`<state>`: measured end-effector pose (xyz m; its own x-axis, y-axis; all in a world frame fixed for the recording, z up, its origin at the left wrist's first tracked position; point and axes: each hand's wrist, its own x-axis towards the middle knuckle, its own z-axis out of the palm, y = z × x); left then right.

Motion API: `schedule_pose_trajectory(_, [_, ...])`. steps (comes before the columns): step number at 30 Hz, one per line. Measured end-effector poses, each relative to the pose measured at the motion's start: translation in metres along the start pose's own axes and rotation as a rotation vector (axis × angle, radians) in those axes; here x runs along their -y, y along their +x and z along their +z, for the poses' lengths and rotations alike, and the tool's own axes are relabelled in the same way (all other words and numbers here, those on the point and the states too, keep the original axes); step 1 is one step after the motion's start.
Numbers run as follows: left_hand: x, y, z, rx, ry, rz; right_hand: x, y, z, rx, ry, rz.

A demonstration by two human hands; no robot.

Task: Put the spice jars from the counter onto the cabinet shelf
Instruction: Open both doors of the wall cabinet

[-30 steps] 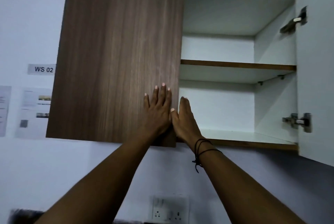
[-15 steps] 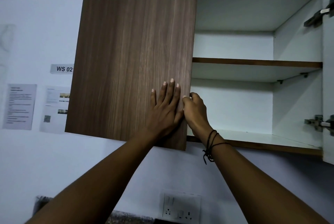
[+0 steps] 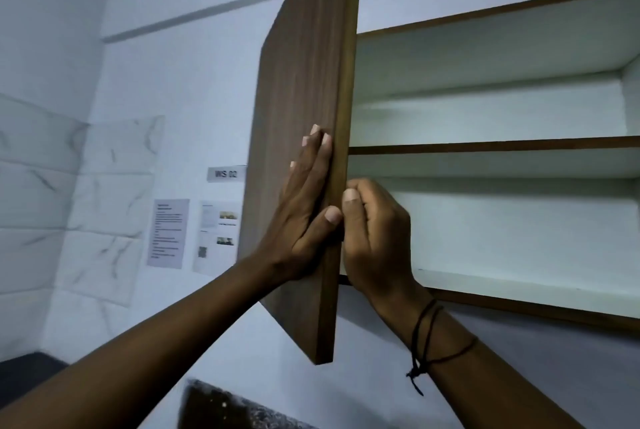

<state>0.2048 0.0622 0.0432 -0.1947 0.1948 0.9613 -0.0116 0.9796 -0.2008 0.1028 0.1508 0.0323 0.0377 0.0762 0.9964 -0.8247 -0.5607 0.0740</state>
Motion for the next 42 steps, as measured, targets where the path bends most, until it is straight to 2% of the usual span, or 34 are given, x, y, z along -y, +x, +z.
schedule_pose_trajectory(3, [-0.003,-0.01,-0.051,-0.023,-0.081,-0.042,0.035,-0.002,0.035,0.009,0.039,-0.057])
schedule_pose_trajectory(10, [-0.005,-0.031,-0.163,-0.106,-0.194,-0.279,0.099,0.0,0.118,0.075,0.242,-0.052])
schedule_pose_trajectory(18, [0.02,-0.063,-0.278,-0.242,-0.196,-0.594,0.152,0.001,0.216,0.454,0.245,-0.135])
schedule_pose_trajectory(23, [0.044,-0.075,-0.319,-0.293,-0.146,-0.695,0.169,0.002,0.263,0.594,0.213,-0.139])
schedule_pose_trajectory(29, [0.063,-0.089,-0.336,-0.325,-0.022,-0.692,0.17,-0.003,0.298,0.715,0.168,-0.157])
schedule_pose_trajectory(35, [0.072,-0.093,-0.338,-0.299,0.137,-0.664,0.171,-0.005,0.307,0.707,0.159,-0.176])
schedule_pose_trajectory(38, [0.071,-0.094,-0.333,-0.312,0.332,-0.638,0.171,-0.003,0.304,0.724,0.204,-0.162])
schedule_pose_trajectory(42, [0.064,-0.095,-0.317,-0.332,0.761,-0.588,0.17,0.001,0.292,0.732,0.253,-0.143])
